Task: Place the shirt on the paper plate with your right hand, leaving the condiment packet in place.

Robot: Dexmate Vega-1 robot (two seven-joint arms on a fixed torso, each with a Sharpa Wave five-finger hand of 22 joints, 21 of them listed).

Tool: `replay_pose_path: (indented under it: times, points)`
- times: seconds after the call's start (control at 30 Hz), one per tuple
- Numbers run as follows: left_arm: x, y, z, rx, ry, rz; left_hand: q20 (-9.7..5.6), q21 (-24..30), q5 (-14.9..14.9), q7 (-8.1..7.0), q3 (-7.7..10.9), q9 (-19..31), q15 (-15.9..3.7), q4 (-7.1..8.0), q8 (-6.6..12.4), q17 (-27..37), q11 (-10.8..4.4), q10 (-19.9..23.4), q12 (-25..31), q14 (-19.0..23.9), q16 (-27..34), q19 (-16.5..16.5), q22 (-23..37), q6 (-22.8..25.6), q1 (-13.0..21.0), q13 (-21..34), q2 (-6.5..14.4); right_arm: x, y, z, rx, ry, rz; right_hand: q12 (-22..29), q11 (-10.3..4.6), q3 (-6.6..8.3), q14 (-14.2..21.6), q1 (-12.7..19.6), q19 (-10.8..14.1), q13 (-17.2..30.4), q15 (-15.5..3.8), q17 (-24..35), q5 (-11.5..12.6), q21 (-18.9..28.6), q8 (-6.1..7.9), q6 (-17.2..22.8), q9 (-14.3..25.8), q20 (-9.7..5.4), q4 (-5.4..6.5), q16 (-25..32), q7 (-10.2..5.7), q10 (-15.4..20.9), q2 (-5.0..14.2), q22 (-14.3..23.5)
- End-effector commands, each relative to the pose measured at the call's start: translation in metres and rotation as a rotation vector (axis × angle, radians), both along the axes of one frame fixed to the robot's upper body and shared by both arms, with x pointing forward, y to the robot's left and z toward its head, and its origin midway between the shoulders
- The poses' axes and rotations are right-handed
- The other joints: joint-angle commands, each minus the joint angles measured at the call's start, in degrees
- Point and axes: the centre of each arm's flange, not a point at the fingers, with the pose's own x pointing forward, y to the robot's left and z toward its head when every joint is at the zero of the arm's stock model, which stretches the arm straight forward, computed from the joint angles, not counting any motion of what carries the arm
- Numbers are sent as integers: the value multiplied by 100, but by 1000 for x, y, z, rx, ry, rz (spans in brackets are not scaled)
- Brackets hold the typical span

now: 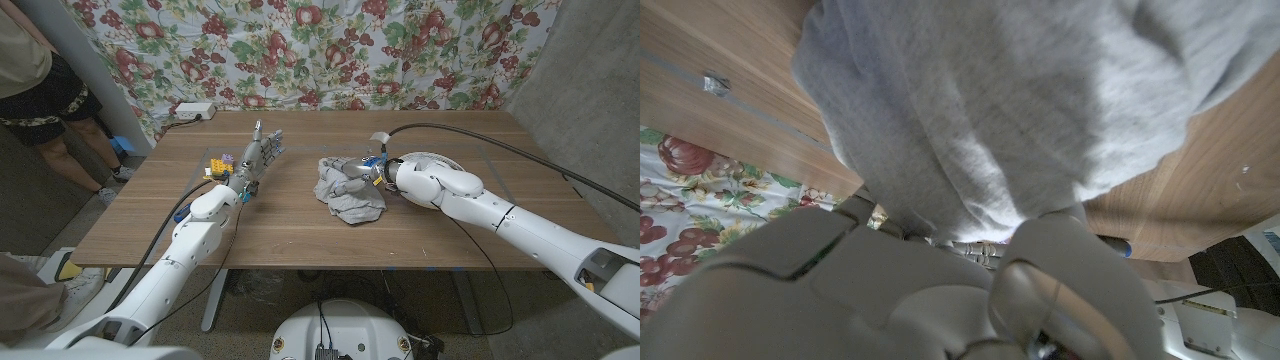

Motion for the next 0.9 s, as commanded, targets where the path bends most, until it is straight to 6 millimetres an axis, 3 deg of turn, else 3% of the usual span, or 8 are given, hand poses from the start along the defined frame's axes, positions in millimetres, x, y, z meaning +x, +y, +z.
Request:
replay_pose_path:
  times: [0.03,0.1,0.37,0.47,0.6,0.67,0.9]
  points:
    - [-2,0,-1,-1,1,4,-328,45,-14,14,-24,14,-425,3,3,16,23,-3,25,-36,14,-23,9,29,72,28,-5,1,3,-5,-7,10,-4,61,-1,47,117,136,20,29,-50,23,29,7,81,151,17,-63,-33,55,-76,-93,6,33]
    - [-2,0,-1,0,1,4,-331,45,-14,19,-25,14,-424,3,1,16,22,-8,23,-37,14,-22,9,27,72,28,-5,1,4,-6,-9,6,-5,117,-84,90,208,227,55,34,-97,31,36,20,98,217,16,-79,-51,73,-112,45,40,37]
    - [0,-1,-1,-1,3,-3,-330,45,-16,14,-26,15,-420,5,4,16,24,-8,24,-35,16,-23,10,36,71,28,-5,2,4,-6,-9,20,-6,181,-150,182,287,411,99,49,-145,40,38,34,137,368,14,-107,-88,72,-162,212,95,41]
    - [1,-2,-1,1,2,-5,-330,45,-16,16,-27,15,-425,6,3,16,31,-1,27,-36,16,-24,10,36,71,28,-4,2,4,-7,-8,22,-5,191,-164,244,508,512,206,69,-281,67,25,72,130,400,15,-151,-78,146,-157,232,136,49]
    - [2,-2,0,0,6,-9,-330,45,-17,17,-27,15,-424,7,3,16,17,-7,25,-36,16,-25,10,38,69,28,-4,2,5,-7,-9,26,-1,195,-160,289,697,577,416,88,-403,119,1,148,119,421,17,-193,-50,221,-152,235,154,65]
    - [2,-2,0,1,5,-11,-329,45,-17,20,-28,15,-420,8,3,16,18,-7,25,-37,16,-27,10,38,69,28,-4,3,5,-7,-11,26,0,193,-168,313,784,607,528,96,-437,153,-12,189,113,430,17,-286,-34,262,-130,231,165,75]
    - [3,-4,2,0,9,-15,-329,44,-19,29,-29,15,-419,12,8,17,31,-1,27,-39,17,-30,10,55,66,28,0,4,4,-7,-11,30,4,209,-120,357,810,673,605,103,-448,180,-21,215,111,445,18,-359,-38,275,-120,269,183,85]
